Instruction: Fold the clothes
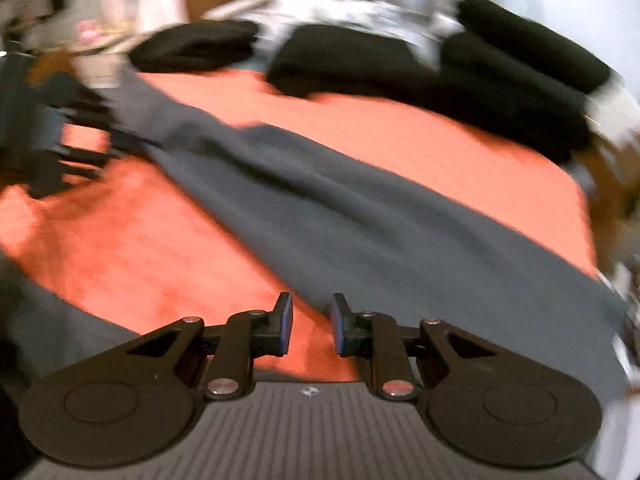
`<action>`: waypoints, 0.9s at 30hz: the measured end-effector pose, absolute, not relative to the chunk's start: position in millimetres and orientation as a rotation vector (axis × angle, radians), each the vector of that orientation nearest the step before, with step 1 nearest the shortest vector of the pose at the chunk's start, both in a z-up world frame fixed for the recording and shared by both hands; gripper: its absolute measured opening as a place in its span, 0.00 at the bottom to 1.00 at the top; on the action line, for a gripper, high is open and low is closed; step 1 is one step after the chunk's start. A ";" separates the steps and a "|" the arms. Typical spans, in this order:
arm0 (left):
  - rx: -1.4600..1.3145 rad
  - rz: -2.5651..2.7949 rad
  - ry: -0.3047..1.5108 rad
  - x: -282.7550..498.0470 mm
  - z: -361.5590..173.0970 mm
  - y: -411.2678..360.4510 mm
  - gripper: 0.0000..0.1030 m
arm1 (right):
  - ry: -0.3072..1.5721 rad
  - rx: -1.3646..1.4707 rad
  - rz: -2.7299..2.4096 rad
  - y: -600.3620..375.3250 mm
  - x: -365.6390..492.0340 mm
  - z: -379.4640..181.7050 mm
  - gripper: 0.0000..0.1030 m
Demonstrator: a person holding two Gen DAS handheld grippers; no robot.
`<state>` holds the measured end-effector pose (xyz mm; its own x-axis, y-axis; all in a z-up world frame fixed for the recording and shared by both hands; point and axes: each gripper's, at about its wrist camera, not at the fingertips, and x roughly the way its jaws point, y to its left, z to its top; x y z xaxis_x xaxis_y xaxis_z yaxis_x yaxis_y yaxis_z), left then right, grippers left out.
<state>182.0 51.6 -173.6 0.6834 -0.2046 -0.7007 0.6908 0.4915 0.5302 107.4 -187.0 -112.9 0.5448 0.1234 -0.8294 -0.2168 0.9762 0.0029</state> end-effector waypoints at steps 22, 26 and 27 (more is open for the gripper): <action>0.576 -0.442 0.692 210.1 -129.3 49.3 0.04 | 1.020 -0.033 -0.014 -203.1 87.9 -129.3 0.26; 0.503 -0.413 0.691 222.4 -115.3 46.8 0.04 | 1.050 -0.042 -0.054 -195.9 89.0 -139.5 0.31; 0.487 -0.405 0.697 225.8 -113.6 46.2 0.04 | 1.046 -0.059 -0.055 -193.7 87.9 -140.4 0.31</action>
